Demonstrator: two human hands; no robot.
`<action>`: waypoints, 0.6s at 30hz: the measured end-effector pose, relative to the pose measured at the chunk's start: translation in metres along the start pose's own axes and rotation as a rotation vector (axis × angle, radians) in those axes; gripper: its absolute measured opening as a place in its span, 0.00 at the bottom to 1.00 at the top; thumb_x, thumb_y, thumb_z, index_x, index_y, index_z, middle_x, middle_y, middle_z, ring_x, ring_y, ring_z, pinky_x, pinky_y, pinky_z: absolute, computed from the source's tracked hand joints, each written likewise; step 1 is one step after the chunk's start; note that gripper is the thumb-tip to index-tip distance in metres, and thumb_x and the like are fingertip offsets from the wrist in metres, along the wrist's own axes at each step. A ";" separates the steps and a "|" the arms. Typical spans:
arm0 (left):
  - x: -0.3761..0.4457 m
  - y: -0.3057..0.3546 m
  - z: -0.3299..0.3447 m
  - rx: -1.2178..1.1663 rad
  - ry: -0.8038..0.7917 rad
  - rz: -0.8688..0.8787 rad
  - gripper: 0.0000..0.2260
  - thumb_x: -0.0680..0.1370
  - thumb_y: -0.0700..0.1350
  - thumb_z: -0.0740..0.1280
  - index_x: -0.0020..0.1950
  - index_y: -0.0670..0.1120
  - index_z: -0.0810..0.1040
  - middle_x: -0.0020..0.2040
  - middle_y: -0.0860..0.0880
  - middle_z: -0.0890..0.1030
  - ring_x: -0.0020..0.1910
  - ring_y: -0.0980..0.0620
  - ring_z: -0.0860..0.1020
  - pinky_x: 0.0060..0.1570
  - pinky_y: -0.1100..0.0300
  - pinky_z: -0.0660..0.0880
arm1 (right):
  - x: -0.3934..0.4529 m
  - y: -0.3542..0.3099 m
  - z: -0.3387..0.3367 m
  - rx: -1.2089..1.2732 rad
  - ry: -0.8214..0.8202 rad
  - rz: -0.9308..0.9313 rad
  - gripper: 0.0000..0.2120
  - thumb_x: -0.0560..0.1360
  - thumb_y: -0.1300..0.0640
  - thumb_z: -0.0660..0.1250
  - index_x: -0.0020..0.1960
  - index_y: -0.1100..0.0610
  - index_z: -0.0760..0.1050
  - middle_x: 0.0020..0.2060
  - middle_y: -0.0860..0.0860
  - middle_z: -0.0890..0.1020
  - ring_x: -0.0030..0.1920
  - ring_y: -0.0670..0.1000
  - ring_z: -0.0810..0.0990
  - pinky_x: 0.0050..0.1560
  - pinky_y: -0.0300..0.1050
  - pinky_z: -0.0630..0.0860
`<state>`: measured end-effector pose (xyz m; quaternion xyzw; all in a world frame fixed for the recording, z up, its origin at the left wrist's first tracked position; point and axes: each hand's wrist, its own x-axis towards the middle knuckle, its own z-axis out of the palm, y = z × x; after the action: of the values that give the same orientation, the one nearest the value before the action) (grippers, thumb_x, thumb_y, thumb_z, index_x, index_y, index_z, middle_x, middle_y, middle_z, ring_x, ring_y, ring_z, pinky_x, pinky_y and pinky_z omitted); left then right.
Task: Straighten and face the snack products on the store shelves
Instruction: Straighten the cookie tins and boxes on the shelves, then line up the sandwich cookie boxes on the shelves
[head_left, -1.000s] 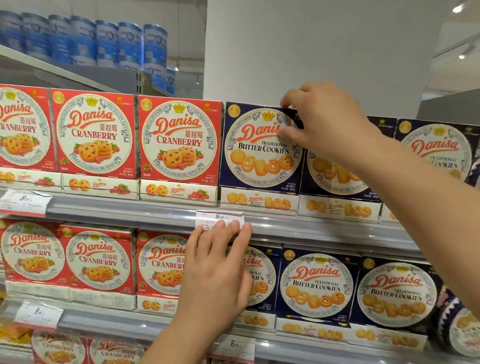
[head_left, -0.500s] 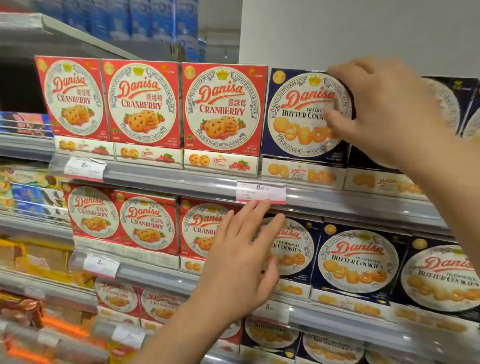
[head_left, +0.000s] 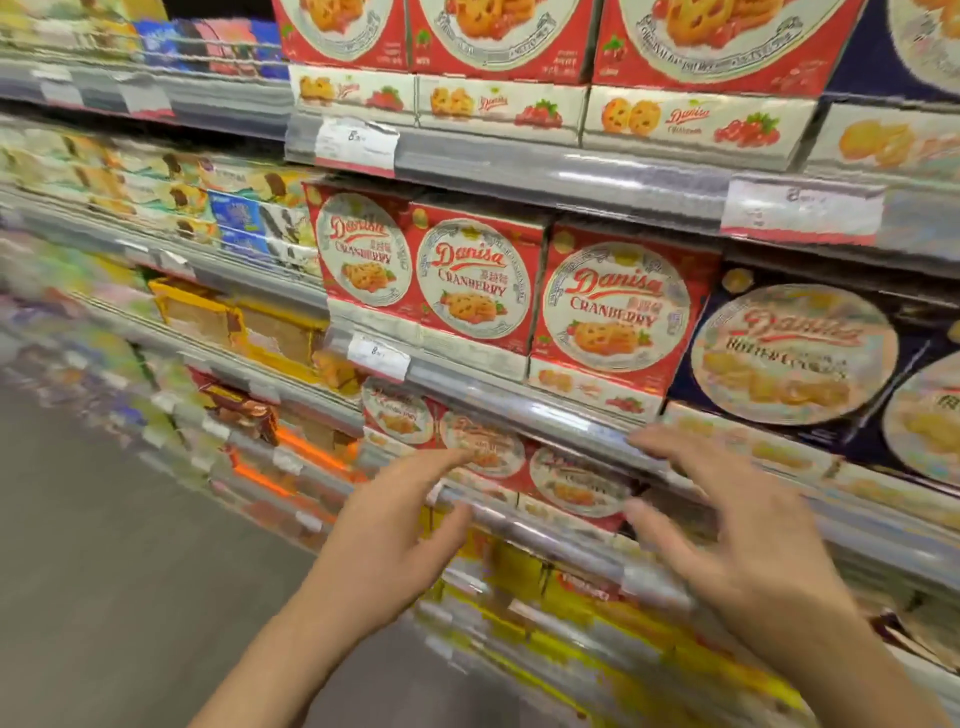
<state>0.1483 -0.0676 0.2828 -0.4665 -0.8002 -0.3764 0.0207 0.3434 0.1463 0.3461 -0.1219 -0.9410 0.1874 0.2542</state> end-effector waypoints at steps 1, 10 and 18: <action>-0.010 -0.015 -0.003 -0.004 -0.017 -0.043 0.22 0.79 0.60 0.61 0.72 0.59 0.73 0.66 0.66 0.76 0.64 0.70 0.72 0.58 0.75 0.67 | -0.008 0.000 0.024 0.013 -0.048 0.038 0.23 0.74 0.35 0.63 0.67 0.40 0.74 0.64 0.34 0.77 0.63 0.36 0.73 0.65 0.26 0.63; -0.088 -0.144 -0.060 -0.011 -0.113 -0.211 0.21 0.77 0.63 0.62 0.70 0.65 0.73 0.65 0.72 0.74 0.64 0.73 0.70 0.63 0.74 0.66 | -0.019 -0.055 0.169 0.105 -0.268 0.173 0.22 0.75 0.28 0.59 0.67 0.29 0.69 0.62 0.32 0.79 0.61 0.33 0.77 0.61 0.22 0.66; -0.144 -0.248 -0.130 0.042 -0.147 -0.340 0.24 0.76 0.66 0.57 0.71 0.64 0.71 0.65 0.71 0.73 0.65 0.72 0.70 0.61 0.80 0.59 | 0.013 -0.140 0.265 0.140 -0.431 0.154 0.25 0.69 0.19 0.52 0.61 0.26 0.67 0.58 0.23 0.73 0.60 0.29 0.74 0.60 0.29 0.71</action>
<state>-0.0011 -0.3237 0.1762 -0.3502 -0.8745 -0.3228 -0.0919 0.1745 -0.0527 0.1978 -0.1325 -0.9461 0.2928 0.0401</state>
